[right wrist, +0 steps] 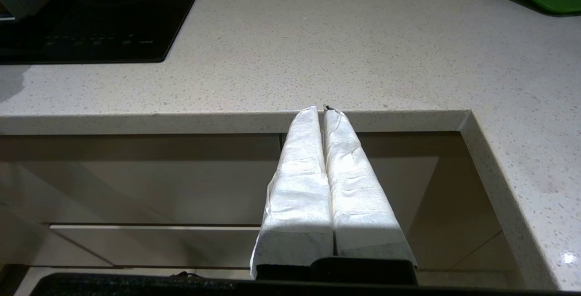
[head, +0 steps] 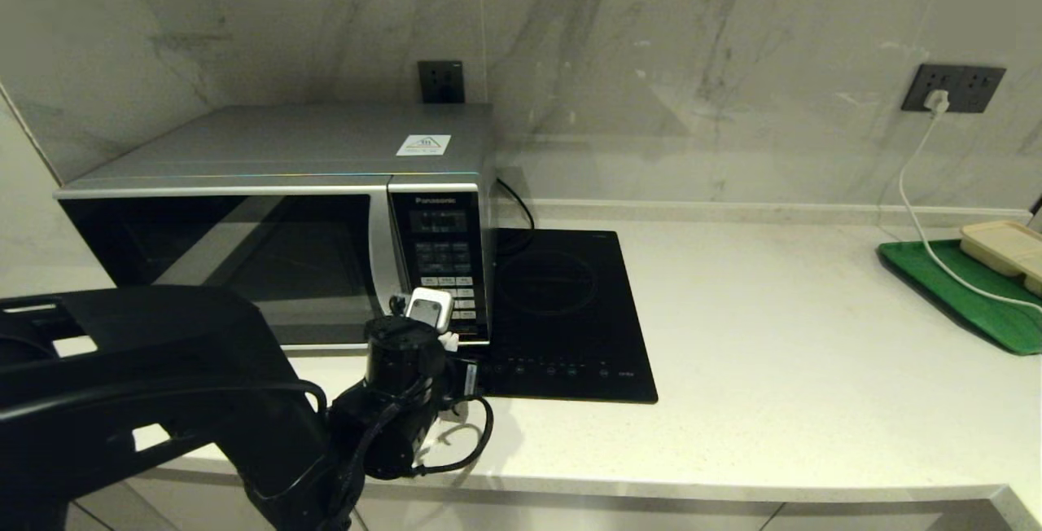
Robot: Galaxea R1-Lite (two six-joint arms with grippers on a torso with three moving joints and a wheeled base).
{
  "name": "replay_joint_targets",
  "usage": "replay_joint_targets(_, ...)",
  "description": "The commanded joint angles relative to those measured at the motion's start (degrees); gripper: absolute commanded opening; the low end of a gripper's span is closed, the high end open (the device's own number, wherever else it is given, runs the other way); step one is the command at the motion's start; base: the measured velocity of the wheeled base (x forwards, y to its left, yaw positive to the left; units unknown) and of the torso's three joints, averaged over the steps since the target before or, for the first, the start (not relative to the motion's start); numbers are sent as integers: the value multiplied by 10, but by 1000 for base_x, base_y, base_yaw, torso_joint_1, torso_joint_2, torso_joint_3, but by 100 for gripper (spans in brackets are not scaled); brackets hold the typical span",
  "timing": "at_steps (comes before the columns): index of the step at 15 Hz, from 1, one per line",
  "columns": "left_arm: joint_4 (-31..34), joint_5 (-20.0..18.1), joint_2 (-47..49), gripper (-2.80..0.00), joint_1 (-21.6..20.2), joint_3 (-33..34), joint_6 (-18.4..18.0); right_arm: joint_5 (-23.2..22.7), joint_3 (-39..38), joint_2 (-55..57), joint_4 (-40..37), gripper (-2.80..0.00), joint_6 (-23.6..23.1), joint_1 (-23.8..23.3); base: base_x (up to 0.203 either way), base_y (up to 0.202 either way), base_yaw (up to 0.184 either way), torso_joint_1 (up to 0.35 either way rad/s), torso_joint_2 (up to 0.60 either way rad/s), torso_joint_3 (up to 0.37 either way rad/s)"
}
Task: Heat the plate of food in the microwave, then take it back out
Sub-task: Open the microwave oven
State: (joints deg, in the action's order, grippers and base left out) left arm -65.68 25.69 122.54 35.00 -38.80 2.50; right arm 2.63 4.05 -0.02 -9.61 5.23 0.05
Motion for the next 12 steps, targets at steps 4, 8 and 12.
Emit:
replay_joint_targets(4,-4,1,15,-280,1,-18,1,0,0,0,-1,-280,0,0,0,0,0,0,0,0)
replay_joint_targets(8,-5,0,26,-280,2,-23,5,0,0,0,-1,-280,0,0,0,0,0,0,0,0)
replay_joint_targets(12,-5,0,27,-280,2,-33,5,0,0,0,-1,-280,0,0,0,0,0,0,0,0)
